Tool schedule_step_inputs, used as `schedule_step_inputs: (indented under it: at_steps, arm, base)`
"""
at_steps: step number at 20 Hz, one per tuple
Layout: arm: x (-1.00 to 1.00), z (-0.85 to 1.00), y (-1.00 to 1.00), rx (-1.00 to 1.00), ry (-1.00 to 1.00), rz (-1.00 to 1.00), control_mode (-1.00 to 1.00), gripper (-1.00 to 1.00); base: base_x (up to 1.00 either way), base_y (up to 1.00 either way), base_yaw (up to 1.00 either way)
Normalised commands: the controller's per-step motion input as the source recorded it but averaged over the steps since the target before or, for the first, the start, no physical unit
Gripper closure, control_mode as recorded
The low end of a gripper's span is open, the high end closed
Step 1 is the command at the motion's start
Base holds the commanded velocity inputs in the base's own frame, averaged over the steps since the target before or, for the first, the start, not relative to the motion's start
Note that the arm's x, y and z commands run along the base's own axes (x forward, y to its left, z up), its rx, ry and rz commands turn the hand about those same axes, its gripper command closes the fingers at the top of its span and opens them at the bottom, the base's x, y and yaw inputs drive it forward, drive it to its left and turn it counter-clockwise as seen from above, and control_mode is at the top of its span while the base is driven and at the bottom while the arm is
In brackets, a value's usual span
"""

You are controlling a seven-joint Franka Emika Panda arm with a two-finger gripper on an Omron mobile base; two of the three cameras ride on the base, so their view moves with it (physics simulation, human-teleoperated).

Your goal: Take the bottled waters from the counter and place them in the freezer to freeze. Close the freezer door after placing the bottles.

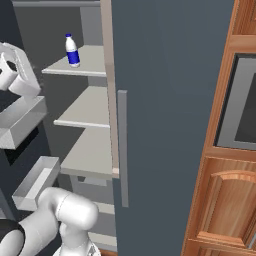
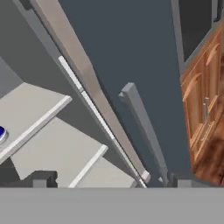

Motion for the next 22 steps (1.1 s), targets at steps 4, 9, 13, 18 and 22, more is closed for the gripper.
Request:
schedule_step_inputs:
  at_steps: [4, 9, 13, 18, 22]
  arm:
    - [-1.00, -1.00, -1.00, 0.10, 0.00, 0.02, -1.00, -1.00]
    - [-0.73, -0.58, -1.00, 0.06, -0.18, 0.17, -1.00, -1.00]
    - [-0.25, -0.09, -0.61, 0.01, -0.13, 0.21, -1.00, -1.00]
    - [-0.33, -0.12, -0.11, 0.01, -0.03, 0.06, -1.00, -1.00]
    - [0.00, 0.00, 0.00, 0.00, 0.00, 0.00, 1.00, -1.00]
  base:
    - [0.00, 0.00, 0.00]
    - [0.00, 0.00, 0.00]
    - [0.00, 0.00, 0.00]
    - [0.00, 0.00, 0.00]
    - [-0.95, 0.46, 0.00]
